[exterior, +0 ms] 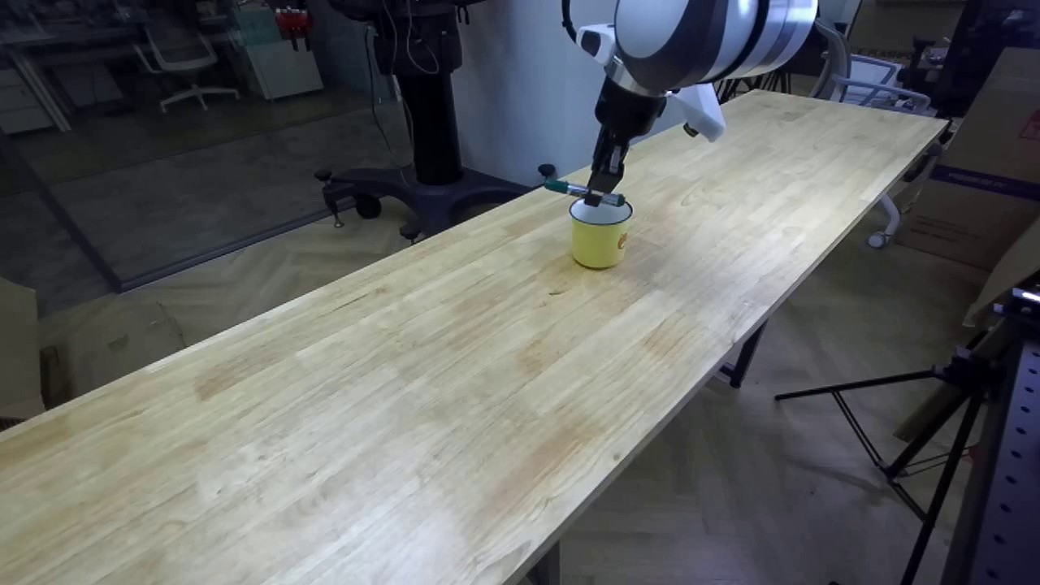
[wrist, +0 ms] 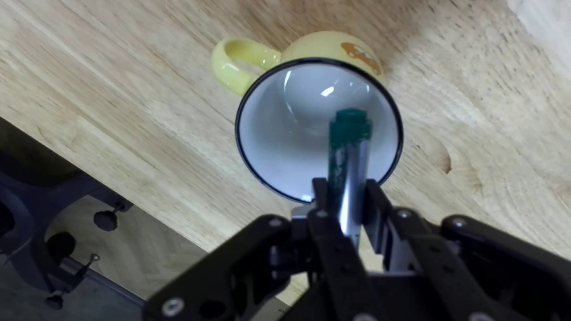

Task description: Pick up the grey and green marker and put it in the yellow cup

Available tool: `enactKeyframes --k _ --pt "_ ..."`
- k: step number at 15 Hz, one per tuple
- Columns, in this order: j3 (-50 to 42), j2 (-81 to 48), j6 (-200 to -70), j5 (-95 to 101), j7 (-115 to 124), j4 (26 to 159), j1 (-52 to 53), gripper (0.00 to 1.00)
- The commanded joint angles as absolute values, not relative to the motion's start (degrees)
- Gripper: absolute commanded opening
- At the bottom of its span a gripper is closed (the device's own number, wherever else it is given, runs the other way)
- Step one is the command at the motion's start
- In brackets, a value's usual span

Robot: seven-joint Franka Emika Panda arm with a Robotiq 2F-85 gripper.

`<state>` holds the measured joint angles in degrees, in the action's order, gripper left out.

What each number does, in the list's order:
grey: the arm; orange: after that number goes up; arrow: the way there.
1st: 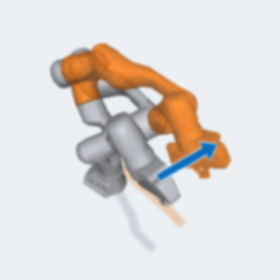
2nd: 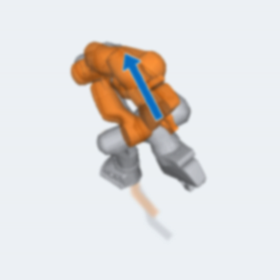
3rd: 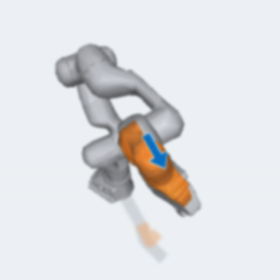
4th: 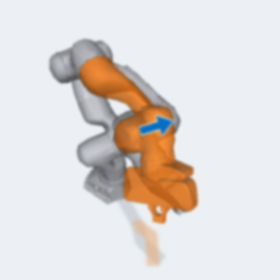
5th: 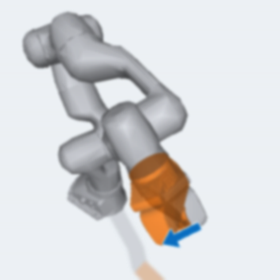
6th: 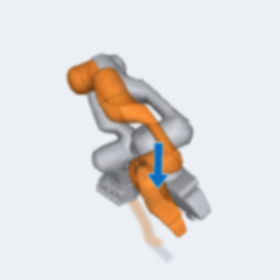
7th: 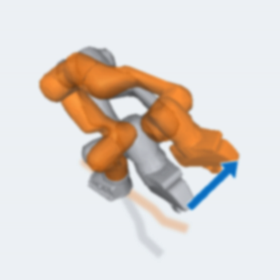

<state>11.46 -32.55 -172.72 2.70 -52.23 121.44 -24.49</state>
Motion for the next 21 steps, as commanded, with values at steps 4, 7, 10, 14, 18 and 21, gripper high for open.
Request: enactKeyframes --k 4,7,10,14,18,21 --pt "13.57 -32.08 -176.06 4.05 -52.68 123.85 -27.61 0.05" --pt "13.86 -32.32 -176.69 4.99 -53.25 123.79 -28.32 0.05" --pt "14.47 -32.79 -176.56 5.70 -53.98 123.18 -29.09 0.05" --pt "15.24 -33.33 -175.87 6.14 -55.19 122.29 -30.04 0.05" --pt "15.98 -33.82 -175.00 6.42 -56.42 121.33 -31.07 0.05" --pt "16.40 -34.12 -174.52 6.30 -57.59 120.72 -31.81 0.05"
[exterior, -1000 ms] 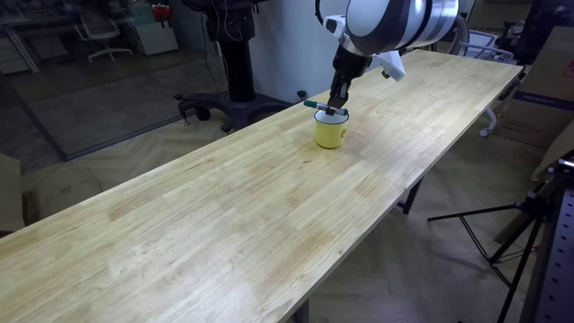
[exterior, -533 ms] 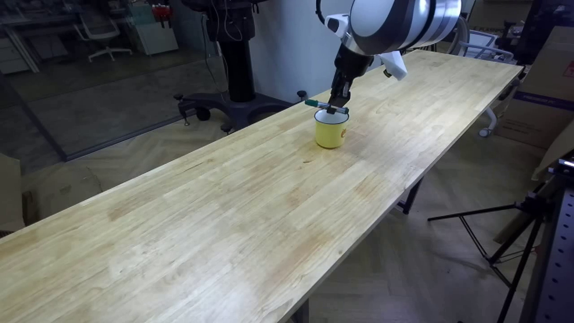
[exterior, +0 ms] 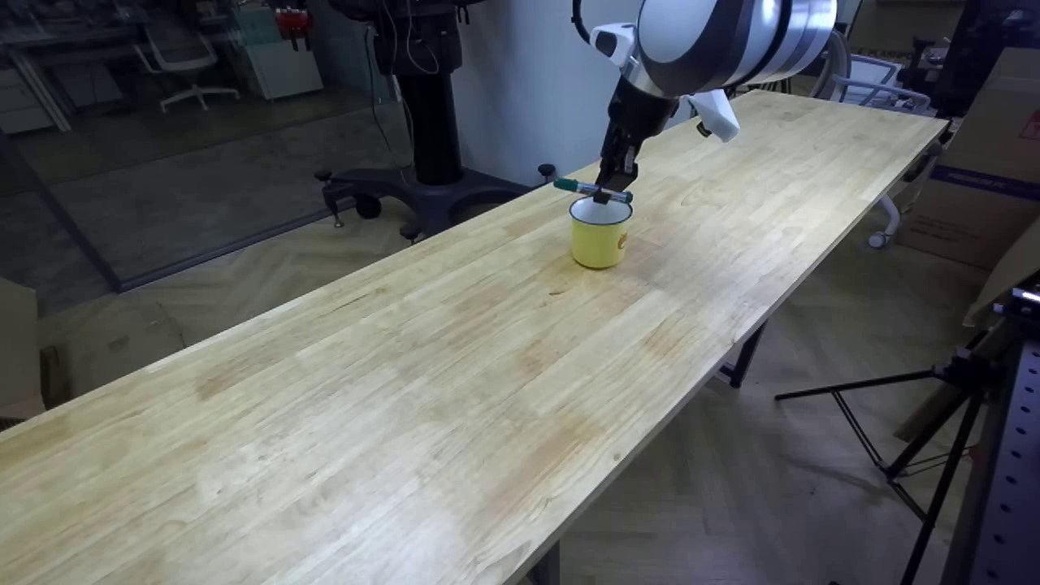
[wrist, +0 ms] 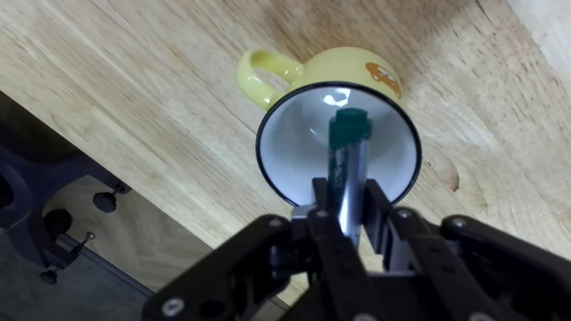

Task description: Pick up the grey and green marker and put it in the yellow cup

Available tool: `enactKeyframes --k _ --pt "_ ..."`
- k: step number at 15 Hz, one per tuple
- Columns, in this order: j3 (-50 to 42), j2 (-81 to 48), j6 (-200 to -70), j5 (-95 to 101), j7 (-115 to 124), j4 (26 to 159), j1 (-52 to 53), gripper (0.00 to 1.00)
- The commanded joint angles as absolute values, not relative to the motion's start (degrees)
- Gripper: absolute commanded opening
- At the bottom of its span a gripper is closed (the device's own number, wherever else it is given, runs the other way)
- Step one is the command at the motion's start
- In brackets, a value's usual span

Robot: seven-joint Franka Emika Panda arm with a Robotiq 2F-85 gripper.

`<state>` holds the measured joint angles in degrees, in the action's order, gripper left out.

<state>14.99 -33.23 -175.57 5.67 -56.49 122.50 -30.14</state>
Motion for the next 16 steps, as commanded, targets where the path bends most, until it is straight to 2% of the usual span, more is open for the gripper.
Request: enactKeyframes --k 1,4,5,6,7,12,14,16 --pt "16.56 -34.29 -174.34 6.25 -57.93 120.48 -32.04 0.05" --pt "16.26 -34.53 -173.00 6.25 -58.93 119.80 -31.89 0.05" --pt "16.18 -34.63 -172.38 6.15 -59.42 119.43 -31.78 0.46" --pt "16.05 -34.74 -171.84 6.00 -59.76 119.08 -31.59 0.47" --pt "15.82 -34.85 -171.20 5.85 -60.05 118.69 -31.27 0.53" --pt "15.08 -35.10 -168.79 5.03 -61.51 117.11 -30.11 0.88" --pt "14.89 -35.23 -168.32 4.76 -62.02 116.64 -29.80 0.98" --pt "14.90 -35.44 -167.78 4.49 -62.46 116.15 -29.72 1.00"
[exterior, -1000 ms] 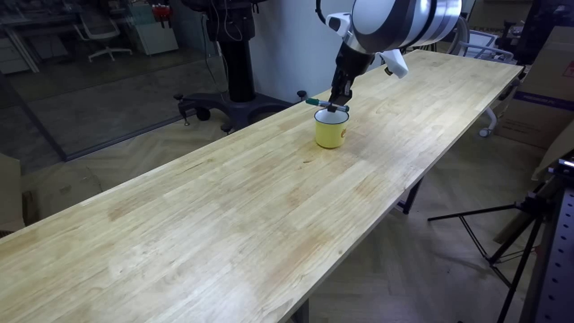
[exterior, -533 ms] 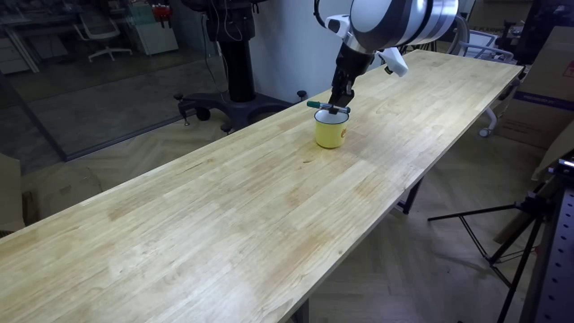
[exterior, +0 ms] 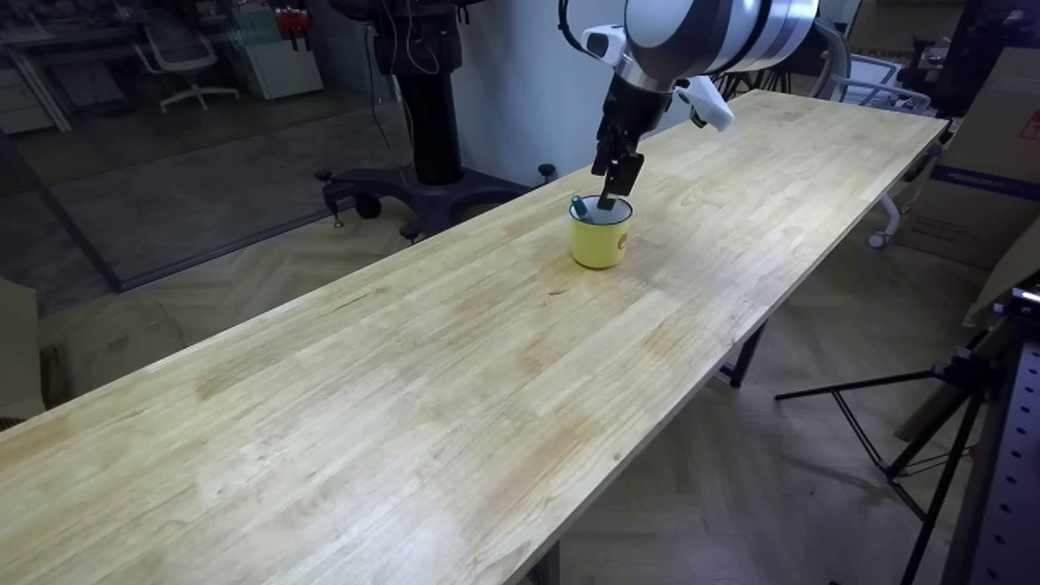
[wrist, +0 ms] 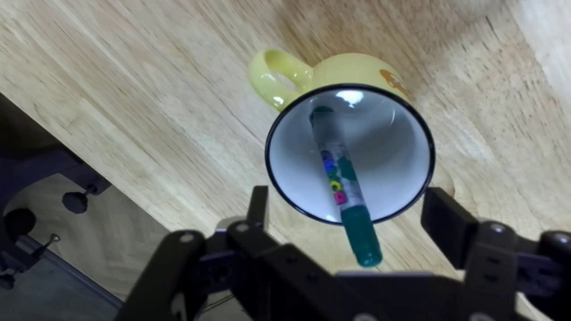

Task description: Pick up the grey and green marker and put it in the yellow cup

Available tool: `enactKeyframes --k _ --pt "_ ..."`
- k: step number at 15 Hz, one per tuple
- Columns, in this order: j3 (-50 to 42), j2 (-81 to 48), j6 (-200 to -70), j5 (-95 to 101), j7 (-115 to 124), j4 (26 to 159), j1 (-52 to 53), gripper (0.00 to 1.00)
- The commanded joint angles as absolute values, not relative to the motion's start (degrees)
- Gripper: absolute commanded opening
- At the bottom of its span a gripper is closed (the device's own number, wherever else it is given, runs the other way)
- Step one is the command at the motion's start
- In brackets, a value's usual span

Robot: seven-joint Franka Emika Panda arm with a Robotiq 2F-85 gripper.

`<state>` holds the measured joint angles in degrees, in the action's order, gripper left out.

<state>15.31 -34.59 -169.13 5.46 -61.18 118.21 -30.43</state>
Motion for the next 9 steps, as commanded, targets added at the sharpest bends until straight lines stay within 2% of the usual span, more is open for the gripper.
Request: enactKeyframes --k 1,5,9 --pt "14.98 -35.54 -167.62 4.36 -62.74 115.95 -29.79 1.00" --pt "14.52 -35.07 -167.01 4.15 -62.92 116.18 -29.49 1.00" --pt "17.51 -33.79 -150.16 -0.99 -66.80 114.57 -31.43 1.00"
